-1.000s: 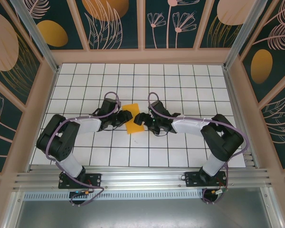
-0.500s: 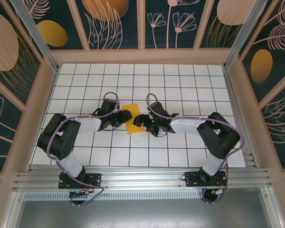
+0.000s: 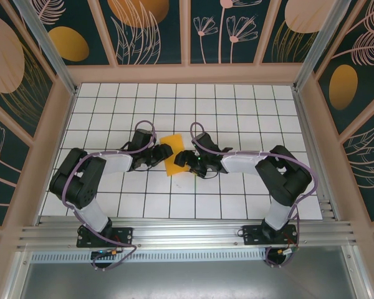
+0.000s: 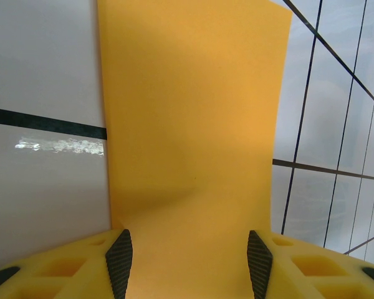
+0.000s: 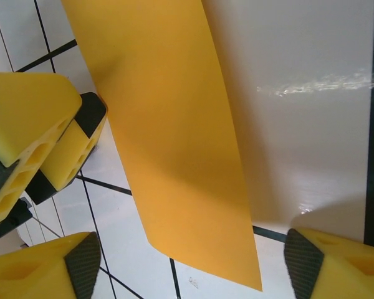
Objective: Fold a paper plane with a square sheet of paper (pick it up from the middle)
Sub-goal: Third fold the triangle at the center of the table.
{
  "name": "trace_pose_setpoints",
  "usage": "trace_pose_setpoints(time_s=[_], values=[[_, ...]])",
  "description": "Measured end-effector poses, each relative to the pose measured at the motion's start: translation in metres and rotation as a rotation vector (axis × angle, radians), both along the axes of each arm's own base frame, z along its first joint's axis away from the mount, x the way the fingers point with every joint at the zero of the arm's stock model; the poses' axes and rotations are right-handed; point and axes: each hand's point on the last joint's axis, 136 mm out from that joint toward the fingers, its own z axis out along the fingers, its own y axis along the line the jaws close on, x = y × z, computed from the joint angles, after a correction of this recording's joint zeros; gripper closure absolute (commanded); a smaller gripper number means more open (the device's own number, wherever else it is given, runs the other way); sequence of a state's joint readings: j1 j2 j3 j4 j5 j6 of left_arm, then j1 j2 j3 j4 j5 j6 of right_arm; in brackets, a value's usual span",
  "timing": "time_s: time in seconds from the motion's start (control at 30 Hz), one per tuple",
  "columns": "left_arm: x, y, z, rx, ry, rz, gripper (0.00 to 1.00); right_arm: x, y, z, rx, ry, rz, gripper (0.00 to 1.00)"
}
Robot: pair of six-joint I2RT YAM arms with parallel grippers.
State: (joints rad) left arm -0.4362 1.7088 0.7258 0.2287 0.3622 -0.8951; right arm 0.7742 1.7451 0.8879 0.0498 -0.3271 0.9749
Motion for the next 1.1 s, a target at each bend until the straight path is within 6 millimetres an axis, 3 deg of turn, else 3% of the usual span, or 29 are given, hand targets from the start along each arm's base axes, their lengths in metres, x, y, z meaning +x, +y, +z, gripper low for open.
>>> trace_pose_setpoints(time_s=[0.2,0.4,0.53,0.87,1.1], values=[[0.000,0.000,0.000,0.000,0.000,0.000,0.45,0.000,0.003,0.003,0.018,-0.002,0.006,0.50],[0.000,-0.001,0.001,-0.005,0.000,-0.004,0.45,0.001,0.001,0.001,0.005,0.001,-0.007,0.82],[-0.001,-0.002,0.006,-0.019,-0.006,-0.012,0.43,0.000,-0.006,-0.004,-0.030,0.006,-0.018,0.95],[0.011,-0.012,0.031,-0.058,-0.082,-0.045,0.46,-0.013,-0.024,-0.015,-0.125,0.041,0.007,0.99],[0.016,-0.016,0.017,-0.057,-0.064,-0.059,0.49,-0.015,-0.026,-0.010,-0.125,0.033,0.015,0.96]])
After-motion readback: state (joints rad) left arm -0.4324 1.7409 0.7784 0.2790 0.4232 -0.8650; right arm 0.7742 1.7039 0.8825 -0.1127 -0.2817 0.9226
